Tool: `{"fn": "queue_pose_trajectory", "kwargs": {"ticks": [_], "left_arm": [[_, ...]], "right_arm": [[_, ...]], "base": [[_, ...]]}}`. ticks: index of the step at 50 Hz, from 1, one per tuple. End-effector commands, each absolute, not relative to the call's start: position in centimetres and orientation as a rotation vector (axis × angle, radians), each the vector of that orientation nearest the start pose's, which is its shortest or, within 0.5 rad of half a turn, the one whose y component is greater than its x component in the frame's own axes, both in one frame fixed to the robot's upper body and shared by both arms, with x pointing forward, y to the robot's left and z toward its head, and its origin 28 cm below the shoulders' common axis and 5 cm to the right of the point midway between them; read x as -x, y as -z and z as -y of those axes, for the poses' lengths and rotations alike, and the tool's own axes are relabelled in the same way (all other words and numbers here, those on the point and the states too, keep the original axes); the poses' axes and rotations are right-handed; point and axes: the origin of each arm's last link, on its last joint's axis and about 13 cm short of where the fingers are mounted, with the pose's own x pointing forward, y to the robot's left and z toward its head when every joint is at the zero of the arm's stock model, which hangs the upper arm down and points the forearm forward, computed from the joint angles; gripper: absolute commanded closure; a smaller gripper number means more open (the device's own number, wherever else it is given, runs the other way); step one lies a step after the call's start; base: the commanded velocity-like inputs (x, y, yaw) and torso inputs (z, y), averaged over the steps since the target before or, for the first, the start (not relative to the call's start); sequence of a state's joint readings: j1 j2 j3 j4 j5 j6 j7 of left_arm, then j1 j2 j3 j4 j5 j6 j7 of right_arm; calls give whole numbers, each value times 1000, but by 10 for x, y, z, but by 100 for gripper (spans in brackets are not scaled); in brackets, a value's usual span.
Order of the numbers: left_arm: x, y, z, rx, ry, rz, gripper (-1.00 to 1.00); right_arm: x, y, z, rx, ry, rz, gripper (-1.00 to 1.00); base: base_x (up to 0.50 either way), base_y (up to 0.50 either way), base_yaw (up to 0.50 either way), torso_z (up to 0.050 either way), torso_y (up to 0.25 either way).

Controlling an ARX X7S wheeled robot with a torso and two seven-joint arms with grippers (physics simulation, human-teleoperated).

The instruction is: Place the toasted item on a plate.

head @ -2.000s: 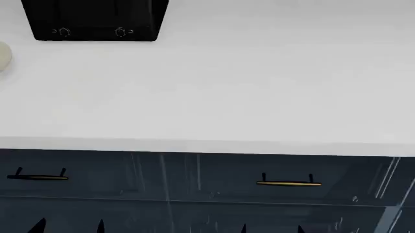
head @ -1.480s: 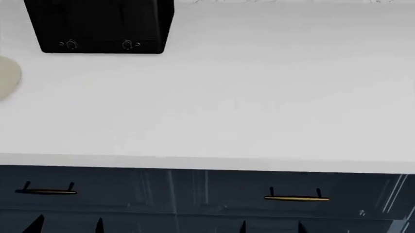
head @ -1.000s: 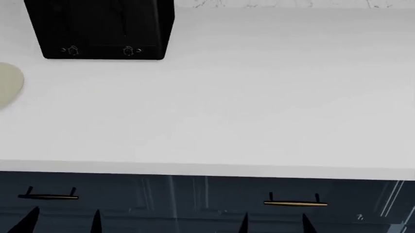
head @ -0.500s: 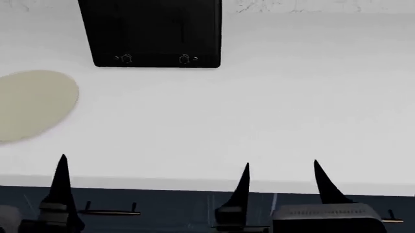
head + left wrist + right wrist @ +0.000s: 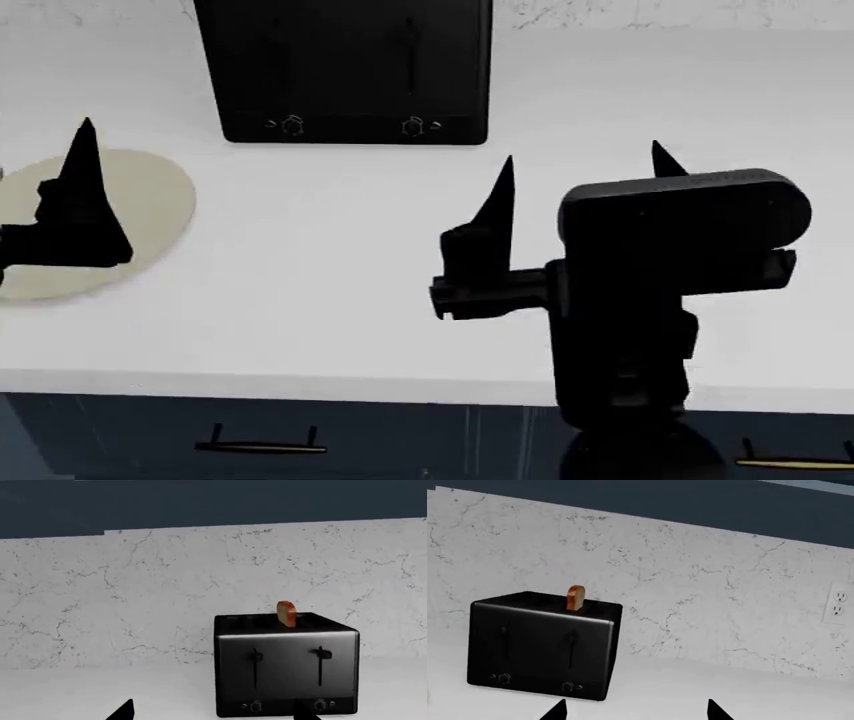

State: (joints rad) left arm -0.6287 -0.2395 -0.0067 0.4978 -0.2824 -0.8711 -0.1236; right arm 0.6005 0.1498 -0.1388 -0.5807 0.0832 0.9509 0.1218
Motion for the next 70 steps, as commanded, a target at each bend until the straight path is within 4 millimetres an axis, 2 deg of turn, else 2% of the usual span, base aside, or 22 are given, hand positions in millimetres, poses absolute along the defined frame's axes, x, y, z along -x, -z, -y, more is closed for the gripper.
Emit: {"fn": "queue_pose_trajectory", "kwargs": {"ticks": [1, 5, 10, 21, 30, 43, 47, 51, 62, 70], "left_arm": [[-340, -265, -262, 71, -8, 141, -100], [-353, -271, -267, 29, -28, 126, -100], [-349, -274, -273, 41, -46, 134, -100], [-343, -275, -268, 9, -21, 145, -100], [-342, -276, -266, -24, -22, 138, -100], [-345, -272, -261, -44, -7, 126, -100], [-349, -270, -259, -54, -3, 114, -100], [-349, -276, -257, -67, 2, 118, -100], [-356, -270, -259, -77, 1, 92, -100], [-355, -269, -258, -83, 5, 93, -100]], "right_arm": [[-313, -270, 103, 154, -6, 201, -100], [-335, -280, 110, 163, 20, 185, -100], [-345, -271, 112, 177, 37, 163, -100], [-338, -283, 114, 155, 50, 194, -100], [-338, -281, 112, 144, 54, 174, -100], [-342, -277, 113, 109, 59, 144, -100], [-343, -277, 115, 110, 68, 115, -100], [-342, -282, 114, 110, 61, 126, -100], [-344, -281, 116, 104, 62, 111, -100], [-342, -281, 117, 92, 30, 126, -100]], "base": [[0, 0, 0, 50, 6], [289, 312, 0, 50, 8], [415, 432, 0, 50, 8], [338, 493, 0, 50, 7], [63, 111, 0, 50, 7], [13, 500, 0, 50, 8], [0, 0, 0, 50, 8], [0, 0, 0, 50, 8], [500, 104, 0, 50, 8], [125, 14, 0, 50, 8]]}}
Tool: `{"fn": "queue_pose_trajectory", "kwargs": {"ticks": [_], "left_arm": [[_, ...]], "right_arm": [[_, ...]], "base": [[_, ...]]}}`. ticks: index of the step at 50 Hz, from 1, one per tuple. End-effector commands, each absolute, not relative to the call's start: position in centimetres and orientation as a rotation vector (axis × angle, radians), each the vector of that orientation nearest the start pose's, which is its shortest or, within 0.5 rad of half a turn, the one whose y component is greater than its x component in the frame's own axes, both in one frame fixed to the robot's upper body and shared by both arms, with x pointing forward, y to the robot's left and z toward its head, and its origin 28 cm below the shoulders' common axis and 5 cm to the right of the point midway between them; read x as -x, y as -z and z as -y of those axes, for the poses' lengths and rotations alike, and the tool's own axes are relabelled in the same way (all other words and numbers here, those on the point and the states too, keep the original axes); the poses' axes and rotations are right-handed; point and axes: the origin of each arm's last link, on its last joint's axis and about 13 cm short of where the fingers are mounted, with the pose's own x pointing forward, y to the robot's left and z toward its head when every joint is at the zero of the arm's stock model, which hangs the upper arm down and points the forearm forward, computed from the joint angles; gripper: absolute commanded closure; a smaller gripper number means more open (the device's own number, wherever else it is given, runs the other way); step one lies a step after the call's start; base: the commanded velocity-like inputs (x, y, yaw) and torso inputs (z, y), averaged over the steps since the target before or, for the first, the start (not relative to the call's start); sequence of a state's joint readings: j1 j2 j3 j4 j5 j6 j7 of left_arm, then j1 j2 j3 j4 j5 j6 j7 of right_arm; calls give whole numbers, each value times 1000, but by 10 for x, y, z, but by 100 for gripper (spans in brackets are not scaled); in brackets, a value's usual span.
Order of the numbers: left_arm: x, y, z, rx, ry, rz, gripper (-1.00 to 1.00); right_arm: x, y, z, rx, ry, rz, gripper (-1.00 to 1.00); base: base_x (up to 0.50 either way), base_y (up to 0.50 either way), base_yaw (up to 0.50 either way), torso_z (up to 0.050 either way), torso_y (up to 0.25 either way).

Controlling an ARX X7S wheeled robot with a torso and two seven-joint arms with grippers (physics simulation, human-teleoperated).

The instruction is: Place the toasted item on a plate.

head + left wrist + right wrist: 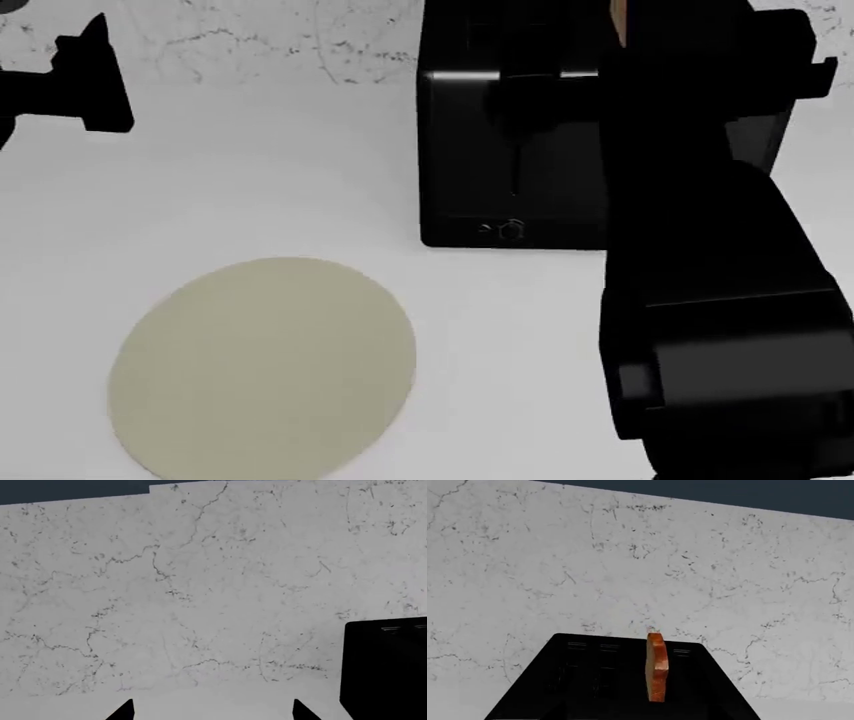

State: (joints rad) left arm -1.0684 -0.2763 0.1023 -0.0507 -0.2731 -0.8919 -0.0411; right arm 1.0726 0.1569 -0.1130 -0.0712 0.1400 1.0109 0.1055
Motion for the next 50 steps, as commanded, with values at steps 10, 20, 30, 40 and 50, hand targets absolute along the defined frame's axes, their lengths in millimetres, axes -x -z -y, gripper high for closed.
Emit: {"fn": "queue_pose_trajectory", "kwargs": {"ticks": [10, 20, 30, 40, 50], "left_arm": [[-355, -266, -260, -85, 6, 86, -100], [-356, -263, -260, -92, 15, 74, -100], [-361, -264, -261, -95, 13, 67, -100], [-362, -262, -258, -120, 5, 52, -100], [-362, -262, -259, -122, 0, 54, -100]], "right_arm": [[-345, -276, 116, 111, 68, 96, -100], [-344, -286, 122, 103, 106, 92, -100], [-346, -287, 127, 78, 43, 85, -100], [-350, -284, 132, 90, 113, 49, -100], [-351, -283, 133, 89, 131, 48, -100]], "base": [[364, 0, 0, 50, 8], [0, 0, 0, 50, 7], [182, 0, 0, 50, 8], [183, 0, 0, 48, 5], [296, -83, 0, 0, 0]]}}
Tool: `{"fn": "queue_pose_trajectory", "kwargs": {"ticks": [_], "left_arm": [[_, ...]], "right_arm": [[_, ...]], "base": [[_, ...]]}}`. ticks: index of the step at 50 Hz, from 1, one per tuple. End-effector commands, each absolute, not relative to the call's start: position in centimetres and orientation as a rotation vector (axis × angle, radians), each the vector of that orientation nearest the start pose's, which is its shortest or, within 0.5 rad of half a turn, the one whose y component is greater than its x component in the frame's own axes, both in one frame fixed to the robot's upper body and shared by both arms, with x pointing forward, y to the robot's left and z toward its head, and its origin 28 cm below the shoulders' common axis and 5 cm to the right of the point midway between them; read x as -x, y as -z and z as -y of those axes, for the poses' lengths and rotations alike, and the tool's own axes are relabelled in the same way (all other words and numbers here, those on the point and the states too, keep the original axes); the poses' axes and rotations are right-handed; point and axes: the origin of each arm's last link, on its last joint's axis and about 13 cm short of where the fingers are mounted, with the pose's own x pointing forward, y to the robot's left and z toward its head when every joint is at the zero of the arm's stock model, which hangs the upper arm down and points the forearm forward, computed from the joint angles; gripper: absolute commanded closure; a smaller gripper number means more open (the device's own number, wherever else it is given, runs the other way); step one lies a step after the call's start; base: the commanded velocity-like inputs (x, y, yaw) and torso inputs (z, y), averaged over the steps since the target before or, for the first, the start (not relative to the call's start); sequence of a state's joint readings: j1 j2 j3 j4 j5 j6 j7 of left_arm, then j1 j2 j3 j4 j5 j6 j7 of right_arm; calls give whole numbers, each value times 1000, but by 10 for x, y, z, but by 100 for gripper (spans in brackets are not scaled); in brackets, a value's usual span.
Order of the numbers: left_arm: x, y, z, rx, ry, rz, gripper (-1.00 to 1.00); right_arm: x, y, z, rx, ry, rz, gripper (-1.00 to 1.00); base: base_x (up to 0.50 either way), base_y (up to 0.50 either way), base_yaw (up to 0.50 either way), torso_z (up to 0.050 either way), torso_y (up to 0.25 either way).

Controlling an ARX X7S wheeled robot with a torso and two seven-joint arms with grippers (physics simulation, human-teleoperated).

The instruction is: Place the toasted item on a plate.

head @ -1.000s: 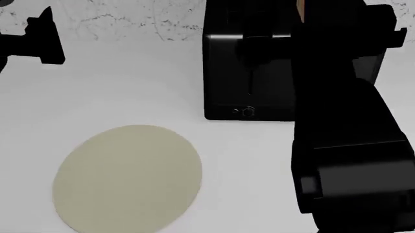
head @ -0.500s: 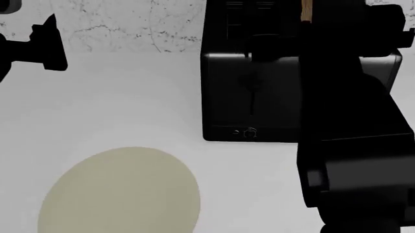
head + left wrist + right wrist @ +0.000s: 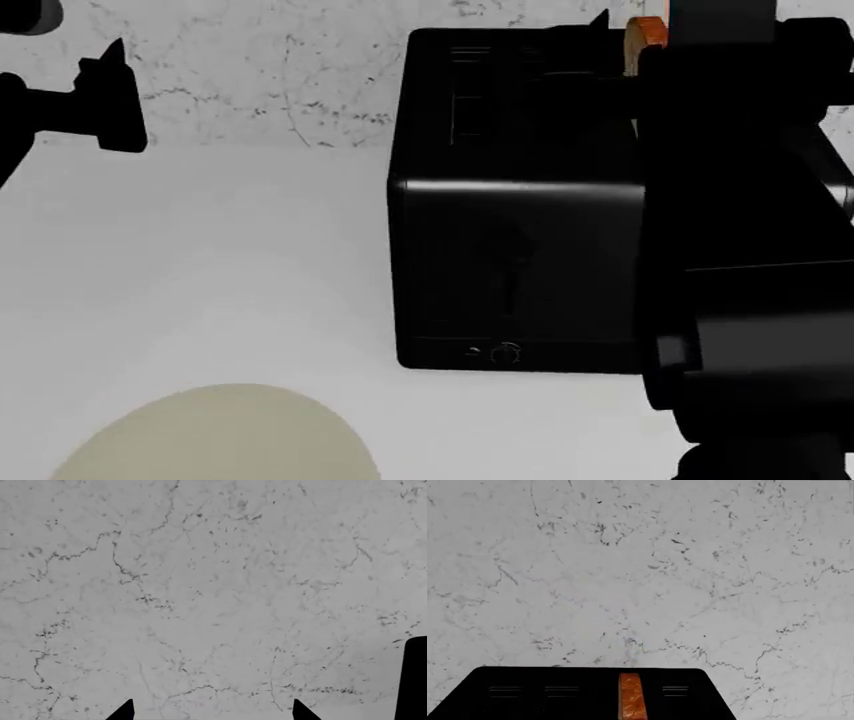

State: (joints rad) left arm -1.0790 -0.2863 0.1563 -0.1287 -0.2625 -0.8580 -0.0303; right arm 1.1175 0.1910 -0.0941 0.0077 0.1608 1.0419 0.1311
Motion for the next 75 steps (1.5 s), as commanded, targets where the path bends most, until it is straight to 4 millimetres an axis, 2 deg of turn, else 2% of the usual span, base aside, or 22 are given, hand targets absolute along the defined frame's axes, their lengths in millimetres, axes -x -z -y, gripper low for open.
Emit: {"fn": "queue_pose_trajectory", "kwargs": {"ticks": [1, 9, 21, 23, 29, 30, 31, 37, 44, 65, 66, 69, 75], "left_arm": [[-362, -261, -259, -121, -2, 53, -100], [-362, -261, -260, -121, -9, 51, -100], [-360, -266, -263, -100, -31, 74, -100], [-360, -265, -263, -145, -58, 78, -100], [-359, -262, -263, -115, -51, 69, -100], [-359, -264, -262, -125, -48, 70, -100], [-358, -264, -262, -126, -47, 69, -100], [-358, -263, -261, -130, -44, 66, -100], [-360, -262, -259, -135, -42, 65, -100], [-360, -258, -258, -137, -43, 59, -100], [-360, -258, -258, -137, -43, 59, -100], [-360, -257, -259, -137, -44, 58, -100], [-360, -257, -258, -135, -41, 60, -100]], "right_arm": [[-351, -283, 133, 93, 131, 49, -100], [-354, -276, 130, 96, 110, 14, -100], [-351, -275, 131, 115, 107, -30, -100], [-350, -276, 132, 118, 107, -35, -100], [-346, -294, 138, 92, 97, -81, -100], [-355, -315, 146, 76, 84, -152, -100], [-362, -309, 149, 63, 91, -209, -100], [-379, -301, 164, 40, 118, -285, -100], [-393, -294, 170, 59, 131, -330, -100], [-401, -257, 155, 143, 66, -401, -100], [-401, -255, 154, 152, 64, -403, 100], [-401, -250, 152, 175, 50, -414, 100], [-392, -254, 148, 175, 15, -409, 100]], "base": [[0, 0, 0, 0, 0], [188, 0, 0, 0, 0], [34, 0, 0, 0, 0], [0, 0, 0, 0, 0], [0, 0, 0, 0, 0], [0, 0, 0, 0, 0], [0, 0, 0, 0, 0], [0, 0, 0, 0, 0], [0, 0, 0, 0, 0], [1, 0, 0, 0, 0], [0, 0, 3, 0, 0], [4, 0, 2, 0, 0], [3, 3, 6, 0, 0]]}}
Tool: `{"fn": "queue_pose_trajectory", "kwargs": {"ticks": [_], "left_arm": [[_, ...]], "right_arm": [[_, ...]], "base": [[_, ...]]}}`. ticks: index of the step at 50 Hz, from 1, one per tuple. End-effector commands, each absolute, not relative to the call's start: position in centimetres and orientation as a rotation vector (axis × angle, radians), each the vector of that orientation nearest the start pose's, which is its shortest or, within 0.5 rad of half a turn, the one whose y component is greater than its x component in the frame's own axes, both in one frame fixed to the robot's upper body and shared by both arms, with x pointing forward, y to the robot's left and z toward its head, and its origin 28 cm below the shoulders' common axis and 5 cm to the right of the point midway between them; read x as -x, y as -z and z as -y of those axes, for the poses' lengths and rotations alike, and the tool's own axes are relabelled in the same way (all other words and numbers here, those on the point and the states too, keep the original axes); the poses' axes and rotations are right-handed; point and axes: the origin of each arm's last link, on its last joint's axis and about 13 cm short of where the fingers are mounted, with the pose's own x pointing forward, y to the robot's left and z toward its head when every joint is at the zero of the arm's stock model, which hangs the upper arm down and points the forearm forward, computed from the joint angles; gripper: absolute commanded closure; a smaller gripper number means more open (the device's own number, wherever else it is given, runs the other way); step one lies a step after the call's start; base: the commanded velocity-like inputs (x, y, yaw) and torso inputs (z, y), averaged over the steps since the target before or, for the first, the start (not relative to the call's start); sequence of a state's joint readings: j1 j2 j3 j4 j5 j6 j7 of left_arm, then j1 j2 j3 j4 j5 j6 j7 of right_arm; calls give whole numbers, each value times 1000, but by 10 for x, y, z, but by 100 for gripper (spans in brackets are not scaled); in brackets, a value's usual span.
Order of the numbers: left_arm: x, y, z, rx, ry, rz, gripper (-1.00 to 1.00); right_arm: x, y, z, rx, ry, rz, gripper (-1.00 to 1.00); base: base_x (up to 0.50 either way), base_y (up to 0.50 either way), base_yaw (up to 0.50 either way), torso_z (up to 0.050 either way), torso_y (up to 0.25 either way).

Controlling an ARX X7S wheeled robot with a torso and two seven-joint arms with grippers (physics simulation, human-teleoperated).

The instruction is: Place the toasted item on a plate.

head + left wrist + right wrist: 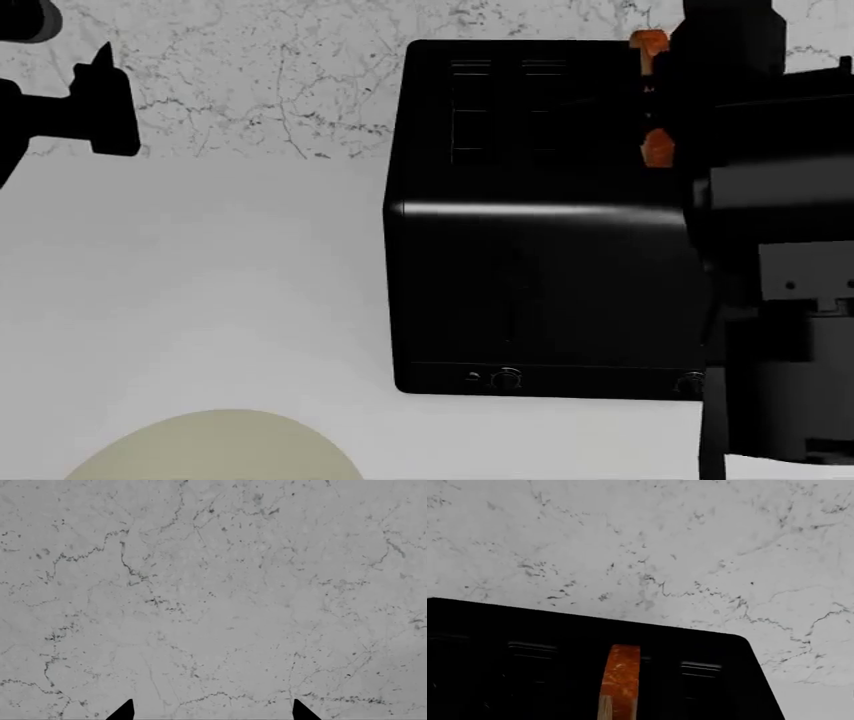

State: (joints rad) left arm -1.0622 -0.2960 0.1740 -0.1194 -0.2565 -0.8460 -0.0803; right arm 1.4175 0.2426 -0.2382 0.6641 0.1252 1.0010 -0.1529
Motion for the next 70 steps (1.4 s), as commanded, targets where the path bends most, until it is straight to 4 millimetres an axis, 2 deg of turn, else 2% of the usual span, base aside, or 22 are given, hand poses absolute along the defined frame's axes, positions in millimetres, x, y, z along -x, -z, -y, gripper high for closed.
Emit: {"fn": "queue_pose_trajectory", "kwargs": {"ticks": [1, 6, 11, 30, 41, 57, 64, 70], "left_arm": [[-359, -257, -258, -136, -41, 61, -100], [-357, -260, -258, -135, -43, 65, -100], [-356, -261, -258, -139, -42, 67, -100], [-356, -263, -255, -141, -36, 71, -100], [-355, -263, -256, -137, -36, 72, -100], [-354, -263, -257, -134, -37, 72, -100], [-353, -264, -257, -134, -38, 75, -100], [-353, -264, -257, -133, -38, 75, -100]], "right_arm": [[-388, -256, 147, 177, 5, -401, 100], [-376, -267, 147, 169, -2, -359, 100], [-365, -291, 149, 160, 3, -294, 100], [-346, -349, 145, 132, -11, -118, 100], [-336, -375, 139, 122, -42, -30, 100], [-314, -394, 132, 114, -89, 34, 100], [-308, -393, 126, 104, -141, 28, 100], [-303, -382, 115, 118, -213, 8, 100]], "base": [[0, 3, 5, 0, 0], [-4, 2, 1, 0, 0], [-5, 0, -2, 0, 0], [-7, 0, -4, 0, 7], [0, 0, 0, 1, 4], [-1, 0, 1, 1, 2], [0, 0, 0, 0, 0], [0, 0, 0, 0, 0]]}}
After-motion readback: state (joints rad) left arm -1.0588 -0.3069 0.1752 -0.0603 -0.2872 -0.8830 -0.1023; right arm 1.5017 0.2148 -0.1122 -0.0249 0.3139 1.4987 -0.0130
